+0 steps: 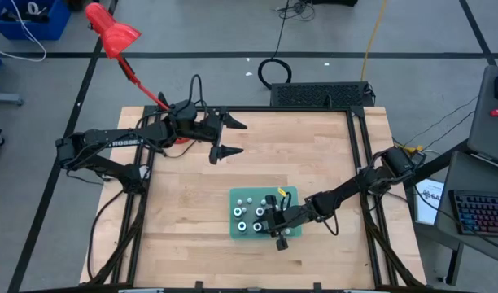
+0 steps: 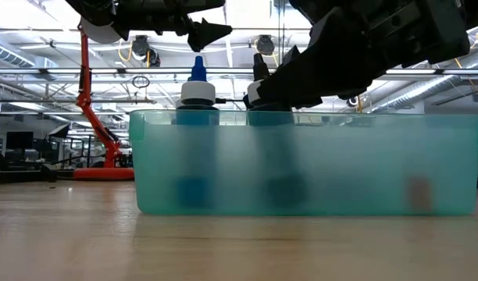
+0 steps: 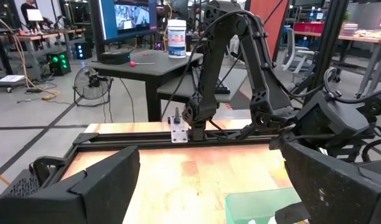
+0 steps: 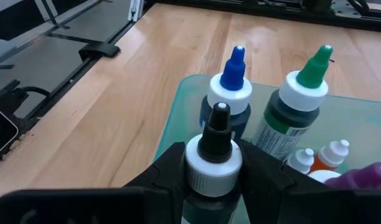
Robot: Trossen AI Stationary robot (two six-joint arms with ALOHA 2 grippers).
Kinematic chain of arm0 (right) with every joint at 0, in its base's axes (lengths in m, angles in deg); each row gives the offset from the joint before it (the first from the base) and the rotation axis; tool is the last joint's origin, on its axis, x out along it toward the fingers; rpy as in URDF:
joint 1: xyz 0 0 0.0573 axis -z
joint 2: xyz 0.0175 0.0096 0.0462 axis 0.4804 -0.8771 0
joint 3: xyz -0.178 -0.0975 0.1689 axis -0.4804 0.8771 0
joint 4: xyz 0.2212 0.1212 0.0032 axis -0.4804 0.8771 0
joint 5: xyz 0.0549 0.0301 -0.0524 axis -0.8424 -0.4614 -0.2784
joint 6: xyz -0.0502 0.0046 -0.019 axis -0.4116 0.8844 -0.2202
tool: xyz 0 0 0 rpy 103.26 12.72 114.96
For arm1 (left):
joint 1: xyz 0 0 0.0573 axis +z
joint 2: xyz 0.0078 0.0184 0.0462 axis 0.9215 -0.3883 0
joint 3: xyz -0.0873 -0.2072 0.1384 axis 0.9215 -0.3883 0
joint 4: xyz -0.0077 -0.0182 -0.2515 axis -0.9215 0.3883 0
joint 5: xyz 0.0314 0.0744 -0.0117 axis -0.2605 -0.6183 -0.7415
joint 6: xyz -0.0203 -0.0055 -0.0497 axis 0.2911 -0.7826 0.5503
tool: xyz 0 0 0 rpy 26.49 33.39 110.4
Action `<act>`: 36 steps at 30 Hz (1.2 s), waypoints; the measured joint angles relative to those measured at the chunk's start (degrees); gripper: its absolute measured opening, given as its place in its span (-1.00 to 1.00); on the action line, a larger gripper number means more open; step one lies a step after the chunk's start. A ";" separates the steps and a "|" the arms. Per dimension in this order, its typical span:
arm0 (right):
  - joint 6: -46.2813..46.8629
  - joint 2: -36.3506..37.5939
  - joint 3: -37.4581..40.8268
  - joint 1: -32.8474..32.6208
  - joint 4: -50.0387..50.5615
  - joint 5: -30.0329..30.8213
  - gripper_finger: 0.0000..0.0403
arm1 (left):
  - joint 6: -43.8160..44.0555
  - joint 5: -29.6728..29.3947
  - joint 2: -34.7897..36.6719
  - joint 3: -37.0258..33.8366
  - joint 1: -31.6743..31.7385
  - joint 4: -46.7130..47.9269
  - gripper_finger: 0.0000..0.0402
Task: Pick & Place food coloring
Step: Put the large black food coloring bottle into the green bin, then return to Home Position
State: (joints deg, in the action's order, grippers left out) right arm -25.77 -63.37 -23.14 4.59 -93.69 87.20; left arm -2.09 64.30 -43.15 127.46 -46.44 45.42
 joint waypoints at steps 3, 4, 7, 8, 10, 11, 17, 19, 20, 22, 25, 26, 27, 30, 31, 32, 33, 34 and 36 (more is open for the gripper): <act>0.22 0.00 0.01 0.00 0.00 -0.03 -0.37 | 0.03 0.00 0.00 0.00 0.00 -0.02 0.97; 1.09 0.00 0.01 0.00 0.04 -0.03 -0.26 | 0.04 0.00 0.00 0.00 0.00 -0.02 0.97; 3.28 0.30 0.04 0.00 0.21 -0.02 0.09 | -0.02 0.00 0.00 0.00 0.00 -0.04 0.97; 3.70 0.47 0.07 0.00 0.16 -0.02 0.18 | 0.00 0.00 0.00 0.00 0.00 -0.04 0.97; 4.38 0.88 0.04 -0.01 -0.32 -0.02 0.32 | 0.00 0.00 0.00 0.00 0.00 -0.07 0.97; 4.33 1.54 0.09 -0.13 0.41 -0.02 0.36 | -0.01 0.00 0.00 0.00 -0.01 -0.07 0.97; 2.89 7.51 0.07 -0.69 3.17 0.03 0.40 | -0.03 0.42 0.00 0.00 -0.23 -0.11 0.97; 2.38 11.50 0.07 -0.96 6.96 0.44 0.37 | -0.08 1.36 0.00 0.00 -0.23 -0.09 0.97; 2.34 14.00 0.07 -1.14 9.53 0.72 0.36 | -0.22 2.28 0.02 0.00 -0.22 -0.02 0.97; 2.33 19.27 0.04 -1.28 16.04 1.57 0.33 | -0.81 4.85 0.78 -0.02 -0.22 2.43 0.97; 3.95 27.63 0.05 -1.49 28.20 1.85 0.30 | -4.49 6.51 2.87 -1.15 -1.14 7.49 0.97; 4.86 30.26 0.35 -1.55 30.69 2.28 0.29 | -5.94 6.30 3.89 -2.36 -1.61 8.48 0.97; 5.78 33.08 1.37 -1.82 31.67 3.29 0.28 | -7.03 5.89 5.11 -3.93 -2.09 8.56 0.97; 5.05 41.59 6.67 -2.51 30.72 6.16 0.29 | -8.36 4.64 10.19 -10.98 -2.96 3.89 0.97; 3.70 44.65 8.74 -2.72 30.48 6.29 0.29 | -8.31 4.62 12.49 -14.02 -2.95 1.49 0.97; 2.36 48.09 11.12 -2.94 30.18 6.37 0.30 | -7.99 4.61 14.76 -17.03 -2.88 -1.62 0.97; 1.13 51.32 13.57 -3.02 29.15 6.40 0.30 | -6.93 4.59 17.17 -19.88 -2.56 -4.32 0.97; -0.11 54.56 16.14 -3.05 27.86 6.31 0.31 | -5.88 4.55 19.75 -23.07 -2.13 -6.57 0.97; -4.11 61.50 21.51 -3.02 25.14 6.30 0.31 | -3.59 2.54 24.88 -28.08 -1.44 -10.06 0.97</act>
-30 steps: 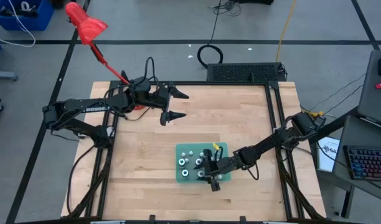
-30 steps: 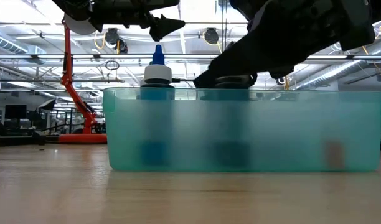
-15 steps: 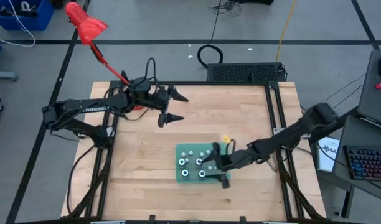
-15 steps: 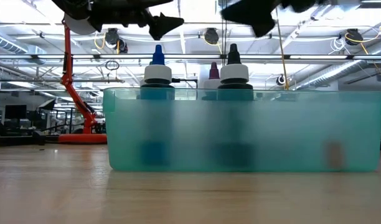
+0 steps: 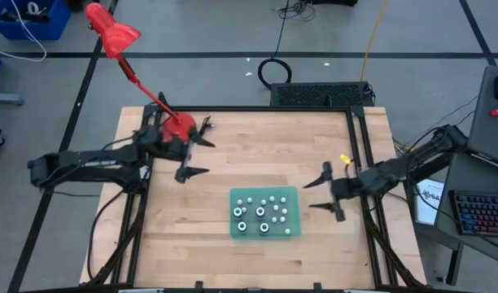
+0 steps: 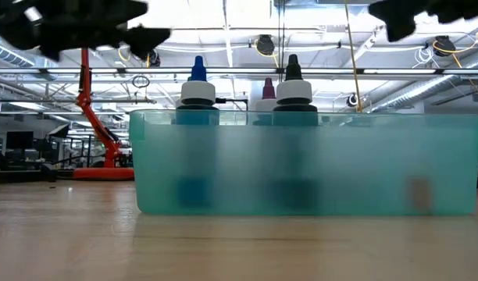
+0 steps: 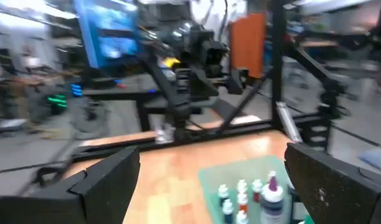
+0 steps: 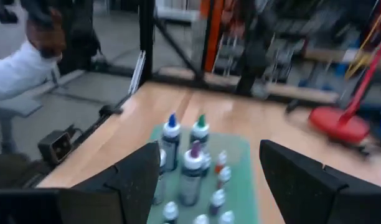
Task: Pick & Place food coloring
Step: Return to Home Position
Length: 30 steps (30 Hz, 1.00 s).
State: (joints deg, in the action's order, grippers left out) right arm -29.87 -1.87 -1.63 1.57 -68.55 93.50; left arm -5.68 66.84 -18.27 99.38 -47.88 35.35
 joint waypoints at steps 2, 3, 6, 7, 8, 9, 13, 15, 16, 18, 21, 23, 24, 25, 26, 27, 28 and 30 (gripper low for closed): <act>-3.52 7.23 5.32 0.10 -3.28 1.53 0.31 | 1.39 -2.93 5.55 -4.47 0.70 -0.68 0.97; -4.05 10.83 7.95 0.22 -5.23 3.33 0.31 | 1.88 -4.32 8.15 -6.45 1.02 -0.68 0.97; -5.53 21.78 15.21 1.24 -8.68 6.48 0.30 | 3.14 -6.06 15.48 -11.90 1.94 -0.52 0.97; -6.14 25.20 17.03 1.56 -9.17 6.29 0.30 | 3.53 -6.07 17.72 -13.41 2.19 -0.55 0.97; -6.42 28.50 18.46 1.99 -9.36 5.81 0.31 | 3.73 -6.05 19.86 -14.79 2.46 -0.51 0.97; -6.56 31.64 19.77 2.32 -9.49 5.77 0.31 | 4.06 -5.97 21.87 -16.00 2.85 -0.38 0.97; -7.33 41.47 22.84 3.35 -6.10 6.99 0.30 | 5.44 -5.97 29.03 -19.14 4.71 2.22 0.97; -8.03 41.45 23.18 3.96 -5.76 8.58 0.31 | 5.98 -6.06 32.01 -19.88 5.71 4.88 0.97; -7.98 41.39 23.37 4.13 -4.92 8.80 0.30 | 6.06 -5.98 33.33 -20.11 6.22 7.00 0.97; -7.74 41.05 23.40 4.58 -4.58 8.98 0.30 | 6.03 -5.57 35.48 -20.15 6.90 10.63 0.97; -5.95 41.49 24.23 5.52 -4.13 8.29 0.30 | 5.12 -4.09 38.66 -20.15 8.04 13.39 0.97; -4.74 41.56 24.35 6.05 -2.28 5.42 0.30 | 4.49 -3.42 40.54 -20.11 8.77 14.99 0.97; -3.71 41.54 24.37 6.45 -0.73 3.85 0.30 | 4.71 -3.10 41.65 -20.11 9.23 15.53 0.97; -2.57 41.51 24.37 7.07 1.24 2.51 0.31 | 4.80 -2.49 42.54 -20.11 9.68 15.66 0.97; -1.51 41.49 24.39 7.83 2.15 1.19 0.31 | 4.87 -1.51 43.31 -20.11 10.11 15.84 0.97; -0.85 41.49 24.39 8.74 2.56 0.30 0.31 | 5.01 -0.14 43.99 -20.11 10.53 16.22 0.97; -0.36 41.53 24.41 9.92 2.68 -0.36 0.31 | 5.27 1.12 44.54 -20.11 10.89 16.88 0.97; 0.00 41.52 24.41 12.66 2.69 -0.42 0.31 | 5.45 2.47 45.24 -20.11 11.65 18.37 0.97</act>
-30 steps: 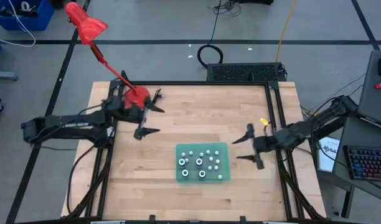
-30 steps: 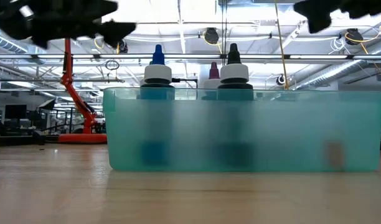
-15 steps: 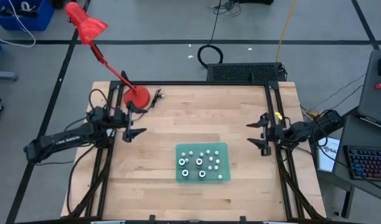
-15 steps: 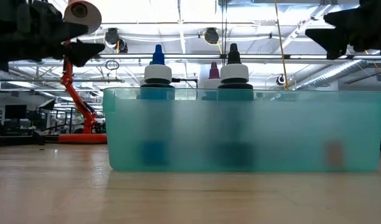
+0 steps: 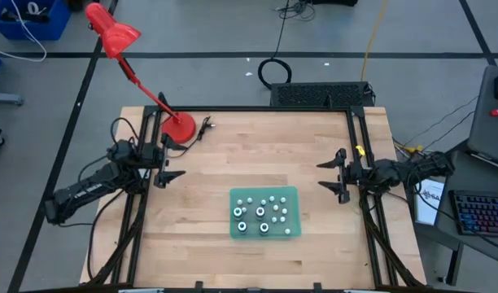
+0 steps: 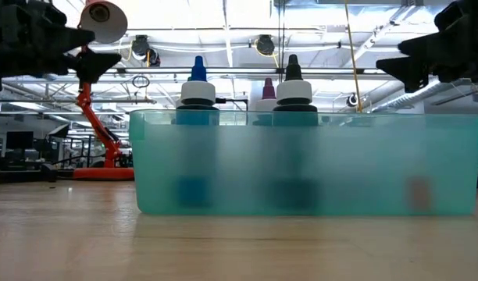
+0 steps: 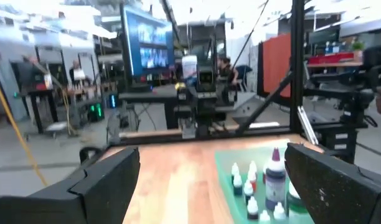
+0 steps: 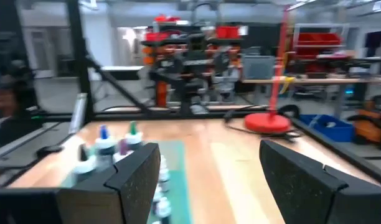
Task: Pick & Place food coloring
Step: Return to Home Position
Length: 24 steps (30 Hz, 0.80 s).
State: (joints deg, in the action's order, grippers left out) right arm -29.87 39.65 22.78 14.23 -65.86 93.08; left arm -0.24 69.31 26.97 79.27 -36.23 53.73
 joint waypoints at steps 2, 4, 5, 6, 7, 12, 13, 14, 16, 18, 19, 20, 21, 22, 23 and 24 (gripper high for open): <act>-0.02 0.02 0.04 2.96 -0.27 -1.48 0.31 | -0.07 0.08 -0.04 0.02 0.32 2.34 0.97; -0.09 0.02 0.04 5.68 0.50 -5.32 0.30 | -0.17 0.08 -0.17 0.02 0.63 4.02 0.97; 0.11 0.00 0.04 6.84 1.12 -7.81 0.29 | -0.14 0.08 -0.17 0.01 0.65 4.22 0.97; 0.31 -0.02 0.07 7.78 1.68 -9.95 0.28 | -0.11 0.23 -0.16 -0.15 0.65 4.15 0.97; 0.33 -0.02 0.07 8.61 2.17 -11.91 0.27 | -0.10 0.65 -0.15 -0.48 0.64 4.15 0.97; -2.26 -0.02 0.09 10.66 2.79 -14.69 0.25 | -1.09 2.49 -0.20 -2.00 0.61 4.26 0.97; -2.28 -0.02 0.09 10.74 2.64 -13.59 0.25 | -1.65 1.56 -0.19 -2.03 0.61 5.44 0.97; -1.36 0.00 0.09 10.75 2.51 -12.18 0.25 | -1.96 0.42 -0.24 -2.03 0.61 6.28 0.97; 0.94 -0.09 0.11 10.77 2.44 -10.84 0.25 | -1.83 -2.27 -0.23 -2.01 0.61 7.74 0.97; 2.82 -0.15 0.11 10.77 2.46 -10.67 0.25 | -1.57 -4.48 -0.22 -1.99 0.61 7.76 0.97; 4.21 -0.14 0.14 10.77 2.48 -10.69 0.25 | -1.62 -5.21 -0.22 -1.99 0.61 7.62 0.97; 5.99 -0.13 0.15 10.77 2.48 -10.69 0.25 | -1.73 -6.06 -0.22 -1.99 0.61 7.61 0.97; 7.42 -0.15 0.15 10.77 2.50 -10.67 0.25 | -1.83 -6.59 -0.22 -1.99 0.61 7.58 0.97; 8.43 -0.15 0.15 10.77 2.51 -10.66 0.25 | -1.84 -6.99 -0.22 -1.99 0.61 7.57 0.97; 8.99 -0.15 0.15 10.77 2.52 -10.64 0.25 | -1.84 -7.27 -0.22 -1.99 0.61 7.58 0.97; 9.30 -0.15 0.15 10.77 2.54 -10.62 0.25 | -1.84 -7.48 -0.22 -1.99 0.61 7.58 0.97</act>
